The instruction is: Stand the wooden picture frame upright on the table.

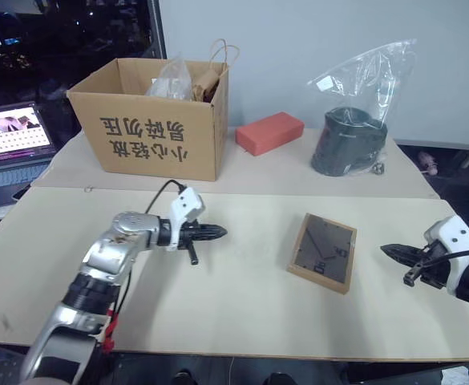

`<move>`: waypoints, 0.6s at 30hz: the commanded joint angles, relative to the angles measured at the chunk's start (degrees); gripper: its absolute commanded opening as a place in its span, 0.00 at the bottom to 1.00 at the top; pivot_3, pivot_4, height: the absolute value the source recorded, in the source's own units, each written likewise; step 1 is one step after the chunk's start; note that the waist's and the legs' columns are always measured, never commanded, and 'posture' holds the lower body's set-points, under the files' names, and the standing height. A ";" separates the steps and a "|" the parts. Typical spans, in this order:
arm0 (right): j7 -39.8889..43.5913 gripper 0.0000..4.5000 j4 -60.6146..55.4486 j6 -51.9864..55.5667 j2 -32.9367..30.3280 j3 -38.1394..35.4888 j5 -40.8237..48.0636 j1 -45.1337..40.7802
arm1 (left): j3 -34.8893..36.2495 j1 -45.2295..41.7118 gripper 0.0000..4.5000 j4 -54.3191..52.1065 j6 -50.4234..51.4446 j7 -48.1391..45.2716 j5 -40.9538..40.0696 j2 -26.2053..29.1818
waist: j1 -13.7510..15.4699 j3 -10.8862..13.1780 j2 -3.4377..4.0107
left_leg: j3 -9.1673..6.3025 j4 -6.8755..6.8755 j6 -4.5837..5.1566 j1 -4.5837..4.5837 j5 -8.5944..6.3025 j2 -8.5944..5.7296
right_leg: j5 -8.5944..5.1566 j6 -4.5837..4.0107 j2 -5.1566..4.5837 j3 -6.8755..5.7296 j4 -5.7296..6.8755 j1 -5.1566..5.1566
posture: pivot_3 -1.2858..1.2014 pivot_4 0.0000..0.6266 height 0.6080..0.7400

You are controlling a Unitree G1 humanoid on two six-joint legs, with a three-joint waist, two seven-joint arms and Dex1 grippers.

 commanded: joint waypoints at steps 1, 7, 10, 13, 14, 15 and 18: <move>-5.41 0.00 4.28 1.12 0.85 6.94 -6.58 -5.11 | -5.98 -7.37 0.02 13.58 -6.43 7.33 7.31 -12.72 | 0.13 0.01 -0.01 | 0.00 0.08 0.00 -0.06 0.00 -0.01 | 0.03 0.05 0.00 0.01 -0.01 -0.02 | 0.52 0.24 1.00; -9.04 0.00 10.79 -0.13 6.46 15.24 -11.80 -11.39 | -5.16 -17.05 0.02 35.43 -11.79 18.36 12.80 -28.66 | 0.18 0.01 0.02 | -0.01 0.49 0.10 -0.63 -0.05 -0.13 | 0.18 0.01 0.00 0.06 -0.14 -0.17 | 0.52 0.24 1.00; -9.99 0.00 13.76 -1.11 8.03 16.60 -13.17 -13.18 | -6.21 -18.89 0.02 40.60 -14.00 19.72 15.08 -32.11 | -0.17 -0.03 0.10 | 0.00 0.43 0.13 -0.58 -0.06 -0.13 | 0.17 -0.10 0.00 0.04 -0.07 -0.15 | 0.52 0.24 1.00; -9.68 0.00 14.35 -2.11 10.21 18.02 -13.25 -14.80 | -7.27 -18.90 0.02 42.80 -14.79 19.62 17.54 -33.67 | -0.17 -0.03 0.10 | 0.00 0.46 0.12 -0.56 -0.06 -0.14 | 0.15 -0.06 0.00 0.02 -0.06 -0.09 | 0.52 0.24 1.00; -9.52 0.00 14.20 -2.31 10.90 18.31 -13.38 -15.20 | -7.40 -18.59 0.02 42.93 -14.82 19.24 18.19 -33.65 | -0.18 -0.03 0.10 | 0.00 0.47 0.12 -0.56 -0.05 -0.14 | 0.12 0.00 0.00 0.02 -0.05 -0.08 | 0.52 0.24 1.00; -9.34 0.00 13.98 -2.30 11.48 18.76 -13.59 -15.51 | -7.69 -18.17 0.02 42.81 -14.87 18.76 18.84 -33.45 | -0.29 -0.04 0.11 | 0.00 0.48 0.11 -0.55 -0.05 -0.14 | 0.10 0.04 0.00 0.02 -0.05 -0.04 | 0.52 0.24 1.00; -8.68 0.00 13.31 -2.06 13.19 20.49 -14.26 -16.30 | -8.32 -16.27 0.02 40.78 -13.94 16.32 20.26 -31.98 | -0.75 -0.06 0.14 | 0.00 0.48 0.08 -0.46 -0.03 -0.14 | 0.05 0.18 0.00 0.02 0.01 -0.02 | 0.52 0.24 1.00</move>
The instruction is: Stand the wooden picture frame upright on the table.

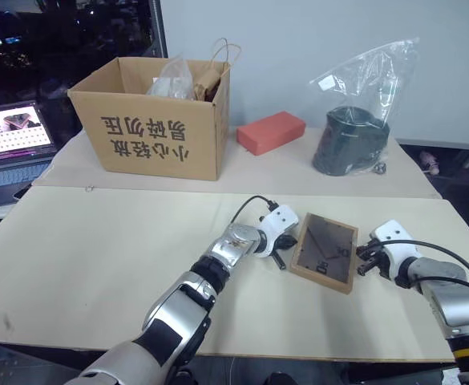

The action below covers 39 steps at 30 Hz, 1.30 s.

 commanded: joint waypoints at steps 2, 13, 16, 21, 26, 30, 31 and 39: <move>1.96 0.00 -2.47 -0.72 3.63 4.29 -0.03 -1.50 | -0.92 3.10 0.02 -3.34 2.24 -3.69 1.70 2.15 | -0.52 -0.03 0.01 | 0.00 -0.04 -0.01 0.11 0.00 0.01 | 0.00 0.00 0.01 0.01 0.05 0.03 | 0.52 0.24 1.00; 2.24 0.00 -8.99 7.55 17.57 18.75 -2.70 -5.08 | 3.26 17.17 0.02 -24.55 15.48 -4.21 1.70 19.59 | -5.58 -0.32 -0.37 | -0.01 -0.90 -0.04 1.90 0.03 0.11 | -0.24 -0.26 0.18 0.23 0.32 1.03 | 0.52 0.24 1.00; 2.22 0.00 -8.47 9.44 21.23 22.19 -3.45 -7.30 | 5.53 22.73 0.02 -33.60 21.37 -4.27 0.50 24.19 | -6.41 -0.61 -0.58 | -0.03 -1.00 -0.04 2.01 0.03 0.19 | -0.27 -0.30 0.30 0.34 0.36 1.05 | 0.52 0.24 1.00; 3.50 0.00 -3.25 7.66 26.90 27.93 -5.97 -12.01 | 10.05 35.74 0.02 -50.00 29.07 -6.86 -2.18 35.73 | -7.89 -0.83 -0.58 | -0.03 -1.10 -0.03 2.18 0.00 0.66 | -0.23 -0.48 0.78 0.46 0.38 1.06 | 0.52 0.24 1.00; 5.60 0.00 -1.15 7.48 29.16 29.29 -5.61 -14.67 | 13.95 48.02 0.02 -53.86 28.57 -7.15 -3.09 45.29 | -8.22 -1.17 -0.49 | 0.00 -1.45 0.14 2.71 -0.12 0.97 | -0.41 -1.04 1.09 0.48 0.53 1.17 | 0.52 0.24 1.00; 7.84 0.00 -2.12 7.60 25.53 28.11 -5.76 -13.57 | 22.63 51.18 0.02 -51.63 28.35 -4.45 -5.67 48.29 | -8.22 -1.46 -0.39 | 0.01 -1.73 0.21 3.07 -0.18 0.98 | -0.60 -1.31 1.09 0.49 0.51 1.30 | 0.52 0.24 1.00; 8.24 0.00 -2.15 7.14 24.47 27.62 -5.79 -13.39 | 24.61 51.14 0.02 -51.53 28.42 -4.27 -7.26 48.01 | -7.95 -1.49 -0.33 | 0.01 -1.75 0.21 3.07 -0.18 0.97 | -0.67 -1.42 1.09 0.49 0.51 1.29 | 0.52 0.24 1.00; 20.56 0.00 -8.18 -7.13 11.11 20.56 -0.27 -9.95 | 55.21 47.48 0.02 -63.21 71.55 -2.86 -36.41 40.78 | -4.51 -1.38 -0.30 | 0.01 -1.41 0.18 1.53 -0.19 0.91 | -0.55 -1.04 1.04 0.44 0.43 0.18 | 0.52 0.24 1.00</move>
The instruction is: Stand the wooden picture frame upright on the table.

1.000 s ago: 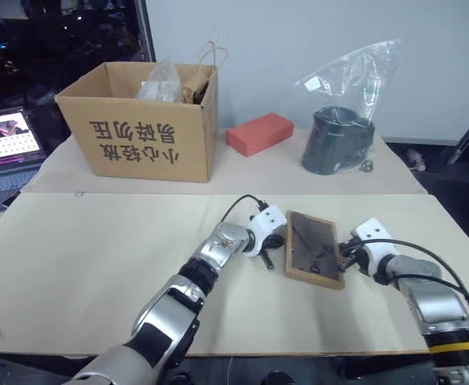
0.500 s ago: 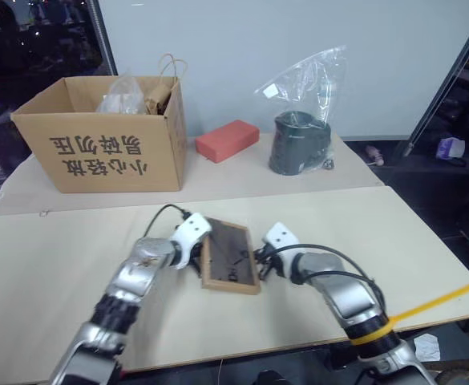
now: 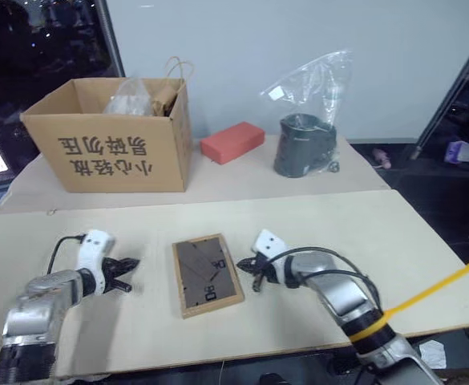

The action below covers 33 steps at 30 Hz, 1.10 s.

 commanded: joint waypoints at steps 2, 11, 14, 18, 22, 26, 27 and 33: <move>9.01 0.00 -3.89 -5.62 -5.27 -1.62 3.37 1.87 | 12.35 -0.13 0.02 -10.28 33.52 -1.60 -20.68 -1.14 | 0.98 0.12 0.00 | -0.01 0.05 -0.01 -0.39 -0.01 -0.02 | 0.00 0.03 -0.01 -0.03 0.00 -0.29 | 0.52 0.24 1.00; 10.61 0.00 -3.33 -7.74 -4.50 -0.35 2.04 0.45 | 11.91 1.97 0.02 -8.13 34.36 21.57 -49.04 -4.17 | 3.24 0.47 -0.06 | -0.04 0.34 -0.05 -0.48 -0.03 -0.02 | 0.07 0.09 -0.06 -0.11 0.00 -0.30 | 0.52 0.24 1.00; 10.56 0.00 -2.96 -7.62 -3.28 -0.54 3.05 0.01 | 8.03 2.83 0.17 -6.71 34.36 31.49 -54.64 -5.34 | 3.64 0.47 -0.06 | -0.04 0.35 -0.07 -0.52 -0.03 -0.04 | 0.10 0.09 -0.08 -0.12 -0.05 -0.31 | 0.52 0.24 1.00; 9.84 0.00 -1.19 -8.53 -2.22 0.02 1.95 -0.34 | 4.56 3.38 0.48 -6.14 33.02 42.55 -62.90 -8.22 | 4.10 0.47 -0.06 | -0.04 0.35 -0.15 -0.62 -0.08 -0.04 | 0.11 0.07 -0.08 -0.12 -0.07 -0.37 | 0.52 0.24 1.00; 9.08 0.00 -0.66 -9.16 -0.73 0.43 1.70 -0.30 | -4.85 4.69 0.81 -6.07 21.45 56.27 -79.13 -9.76 | 5.20 0.46 -0.05 | -0.04 0.37 -0.17 -0.57 -0.09 -0.06 | 0.11 0.06 -0.11 -0.11 -0.07 -0.31 | 0.52 0.24 1.00; 8.61 0.00 -0.73 -9.01 -0.11 0.37 1.35 0.17 | -11.06 4.01 0.99 -7.00 12.01 62.41 -88.77 -9.18 | 6.71 0.46 -0.04 | -0.04 0.42 -0.27 -0.58 -0.06 -0.09 | 0.13 0.08 -0.15 -0.11 -0.11 -0.28 | 0.52 0.24 1.00; 8.53 0.00 -0.65 -9.13 -0.16 0.33 1.19 0.33 | -13.06 4.01 0.99 -7.35 11.23 63.03 -89.18 -8.89 | 6.91 0.46 -0.04 | -0.04 0.42 -0.39 -0.62 -0.04 -0.12 | 0.13 0.09 -0.18 -0.11 -0.14 -0.29 | 0.52 0.24 1.00; 8.19 0.00 -1.02 -8.23 -0.29 -0.32 1.79 0.29 | -17.68 4.83 0.99 -7.70 7.36 64.77 -89.18 -6.37 | 7.39 0.45 -0.03 | -0.04 0.41 -0.80 -0.65 -0.09 -0.12 | 0.17 0.01 -0.17 -0.11 -0.26 -0.29 | 0.52 0.24 1.00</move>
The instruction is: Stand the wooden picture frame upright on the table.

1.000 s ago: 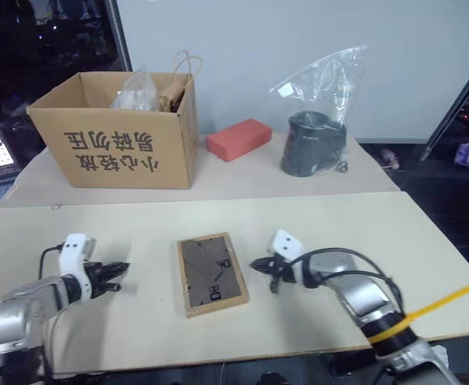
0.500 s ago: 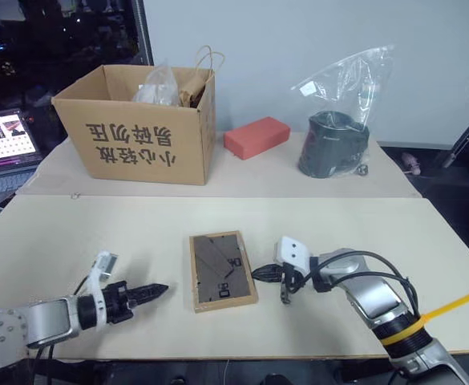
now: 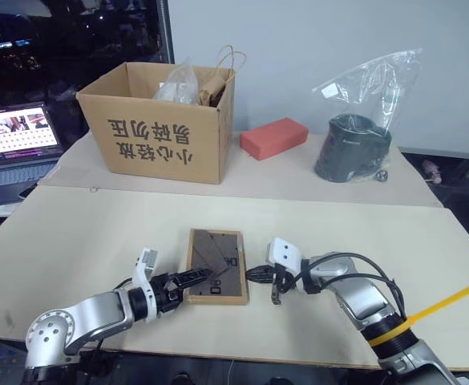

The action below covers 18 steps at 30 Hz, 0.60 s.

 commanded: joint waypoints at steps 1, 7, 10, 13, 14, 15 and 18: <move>0.01 0.00 -1.93 -0.41 -0.43 -1.40 0.73 -0.34 | -2.25 1.72 0.99 -0.66 -1.48 0.15 -0.14 1.83 | 0.07 0.00 0.00 | 0.00 0.00 -0.01 0.00 0.00 0.00 | -0.01 0.01 0.00 0.00 0.00 0.00 | 0.52 0.24 1.00; 0.00 0.00 -1.74 -0.54 -1.25 -2.13 1.06 -0.08 | -1.13 3.98 0.56 -0.48 -2.17 -4.31 -0.14 3.78 | -0.34 0.00 0.01 | 0.00 -0.02 -0.08 0.00 -0.04 0.02 | -0.07 0.03 0.01 0.00 -0.04 -0.02 | 0.52 0.24 1.00; 0.12 0.00 -1.70 -0.14 -1.87 -2.85 1.44 -0.61 | -1.80 2.97 0.33 0.04 -3.06 -5.48 -0.14 2.47 | -0.29 0.00 0.01 | 0.00 -0.02 -0.08 -0.03 -0.04 0.02 | -0.10 0.08 0.01 0.00 -0.06 -0.04 | 0.52 0.24 1.00; 1.20 0.00 -1.65 1.20 -3.73 -5.25 3.23 -1.79 | -1.99 0.74 0.25 0.80 -4.62 -6.26 -0.14 -0.76 | -0.04 0.00 0.01 | 0.00 0.00 -0.10 -0.03 -0.03 0.01 | -0.08 0.13 0.00 -0.01 -0.15 -0.01 | 0.52 0.24 1.00; 1.64 0.00 -1.41 1.46 -4.47 -6.14 3.78 -2.11 | -1.78 0.05 0.25 1.13 -4.98 -6.25 -0.14 -1.63 | 0.06 0.00 0.01 | 0.00 0.01 -0.10 -0.07 -0.03 0.01 | -0.07 0.14 0.00 -0.01 -0.16 -0.02 | 0.52 0.24 1.00; 1.95 0.00 -1.26 1.57 -4.97 -6.70 4.09 -2.25 | -1.64 -0.33 0.25 1.28 -5.19 -6.13 -0.14 -2.22 | 0.20 0.01 0.01 | 0.00 0.03 -0.10 -0.10 -0.02 0.01 | -0.06 0.15 0.00 -0.01 -0.18 -0.02 | 0.52 0.24 1.00; 2.69 0.00 -0.60 2.95 -6.61 -9.80 6.43 -3.05 | -0.53 -1.77 0.25 1.80 -4.02 -7.57 -0.14 -2.13 | 0.41 0.01 0.00 | 0.00 0.02 -0.10 -0.13 -0.02 0.01 | -0.05 0.14 0.01 -0.01 -0.19 -0.04 | 0.52 0.24 1.00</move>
